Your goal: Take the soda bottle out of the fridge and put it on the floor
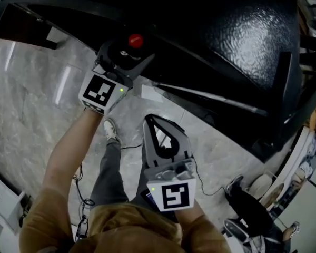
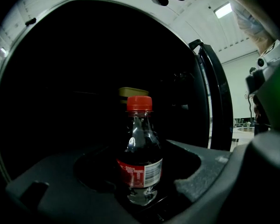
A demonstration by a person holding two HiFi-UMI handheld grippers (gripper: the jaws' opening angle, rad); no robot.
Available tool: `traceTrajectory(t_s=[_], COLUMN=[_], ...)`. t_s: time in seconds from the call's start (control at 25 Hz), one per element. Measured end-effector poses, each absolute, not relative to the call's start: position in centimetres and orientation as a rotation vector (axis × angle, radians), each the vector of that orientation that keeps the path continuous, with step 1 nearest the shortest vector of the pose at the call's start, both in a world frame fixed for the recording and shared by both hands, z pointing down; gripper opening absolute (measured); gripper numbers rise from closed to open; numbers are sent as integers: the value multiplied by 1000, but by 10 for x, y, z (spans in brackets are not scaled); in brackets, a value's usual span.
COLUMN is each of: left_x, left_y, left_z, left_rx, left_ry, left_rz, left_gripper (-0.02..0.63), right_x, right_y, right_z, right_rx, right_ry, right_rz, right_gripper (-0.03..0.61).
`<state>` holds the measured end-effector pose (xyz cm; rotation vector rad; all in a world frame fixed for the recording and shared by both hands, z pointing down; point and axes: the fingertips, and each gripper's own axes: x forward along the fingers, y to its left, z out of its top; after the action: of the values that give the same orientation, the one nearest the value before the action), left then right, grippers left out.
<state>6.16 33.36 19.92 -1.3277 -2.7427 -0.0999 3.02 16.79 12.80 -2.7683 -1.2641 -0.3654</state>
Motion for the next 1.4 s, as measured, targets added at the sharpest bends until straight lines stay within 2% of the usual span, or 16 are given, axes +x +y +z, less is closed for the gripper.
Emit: traceTrajectory(t_s=[0.72, 1.4], left_x=[135, 172], left_y=[255, 217], left_z=[242, 327], left_rx=[-1394, -1471], left_ry=[-2658, -2614], left_rz=[-186, -231], left_gripper=[305, 304], right_x=[64, 89], right_y=[166, 167], right_z=[184, 260], right_rx=[-2817, -2899], right_ry=[-1121, -1037], right_rz=[-428, -509], right_gripper=[3, 3])
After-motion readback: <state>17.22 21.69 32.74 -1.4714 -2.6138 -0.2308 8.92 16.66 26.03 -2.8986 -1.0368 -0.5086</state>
